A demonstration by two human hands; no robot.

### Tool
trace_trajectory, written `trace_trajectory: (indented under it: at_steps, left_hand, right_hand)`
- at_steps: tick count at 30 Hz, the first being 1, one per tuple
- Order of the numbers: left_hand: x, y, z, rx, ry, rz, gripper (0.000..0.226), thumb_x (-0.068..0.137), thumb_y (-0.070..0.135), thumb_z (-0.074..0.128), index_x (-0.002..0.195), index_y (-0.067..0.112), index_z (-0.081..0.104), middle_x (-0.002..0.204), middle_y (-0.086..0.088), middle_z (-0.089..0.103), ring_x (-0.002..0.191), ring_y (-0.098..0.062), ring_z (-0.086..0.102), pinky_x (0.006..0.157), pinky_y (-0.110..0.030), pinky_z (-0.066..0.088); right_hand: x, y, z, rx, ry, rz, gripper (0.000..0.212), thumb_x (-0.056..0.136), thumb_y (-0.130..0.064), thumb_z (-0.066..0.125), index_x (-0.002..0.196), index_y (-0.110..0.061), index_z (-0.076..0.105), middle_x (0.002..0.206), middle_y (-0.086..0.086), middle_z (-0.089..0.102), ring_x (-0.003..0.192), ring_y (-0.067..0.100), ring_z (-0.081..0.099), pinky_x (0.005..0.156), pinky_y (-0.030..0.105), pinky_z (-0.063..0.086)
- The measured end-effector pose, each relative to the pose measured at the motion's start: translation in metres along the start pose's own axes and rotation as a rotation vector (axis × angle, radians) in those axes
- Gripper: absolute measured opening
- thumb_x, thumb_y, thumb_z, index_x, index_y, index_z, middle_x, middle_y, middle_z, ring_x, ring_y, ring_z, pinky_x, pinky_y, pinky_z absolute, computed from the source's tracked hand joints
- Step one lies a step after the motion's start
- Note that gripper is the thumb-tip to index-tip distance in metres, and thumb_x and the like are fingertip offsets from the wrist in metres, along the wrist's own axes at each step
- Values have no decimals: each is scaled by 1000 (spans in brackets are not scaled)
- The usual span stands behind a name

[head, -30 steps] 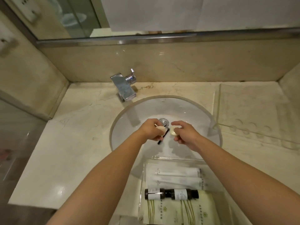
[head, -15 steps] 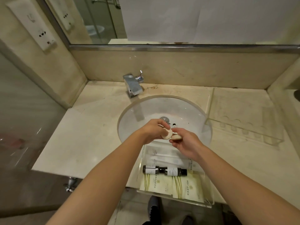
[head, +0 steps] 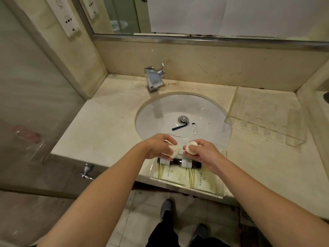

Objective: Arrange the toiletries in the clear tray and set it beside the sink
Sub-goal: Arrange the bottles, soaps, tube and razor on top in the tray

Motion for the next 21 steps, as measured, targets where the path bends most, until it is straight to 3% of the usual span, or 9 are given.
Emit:
trace_trajectory:
  at_steps: [6,10,13,15,18,21]
  left_hand:
    - [-9,-25,5,173,20,-25,31,83,-12,62,109,6,63,113,-17,57,92,-26,65,77,-32,61]
    - [-10,-35,9,316,13,-13,34,84,-12,60,110,9,66,105,-11,57,84,-16,61,69,-21,57]
    - [-11,-41,11,348,15,-23,37,83,-14,59,113,8,59,120,-11,50,99,-21,59,71,-25,59]
    - [-12,-44,12,327,-1,-38,34,84,-15,58,109,8,53,123,-10,46,107,-28,57,76,-33,60]
    - [-12,-46,11,360,8,-36,34,82,-14,62,105,8,51,117,-15,46,96,-31,60,71,-37,62]
    - [-8,-51,8,404,20,-17,37,79,-15,65,105,8,52,103,-12,47,80,-26,63,67,-31,62]
  right_hand:
    - [-14,17,5,-292,-16,-58,9,89,-4,63,96,-8,64,105,14,63,77,22,69,68,29,58]
    - [-21,29,9,-476,-9,-55,10,85,-11,68,95,-13,65,101,10,63,84,21,65,66,27,56]
    - [-23,37,11,-643,7,-104,11,80,-18,70,90,-18,66,86,1,64,80,16,60,67,26,47]
    - [-23,41,13,-681,11,-126,9,80,-17,70,88,-19,66,84,1,64,77,16,59,69,30,50]
    - [-24,45,15,-718,30,-149,9,79,-15,70,82,-20,64,80,3,65,73,19,62,73,37,55]
    - [-24,47,19,-790,39,-178,8,79,-13,69,83,-18,65,76,3,66,66,19,63,68,35,56]
Point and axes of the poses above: each hand's wrist, its own x-axis towards the middle knuckle, its own z-axis out of the palm, y = z × x, the point moved 1 cm from there along x, towards the middle knuckle
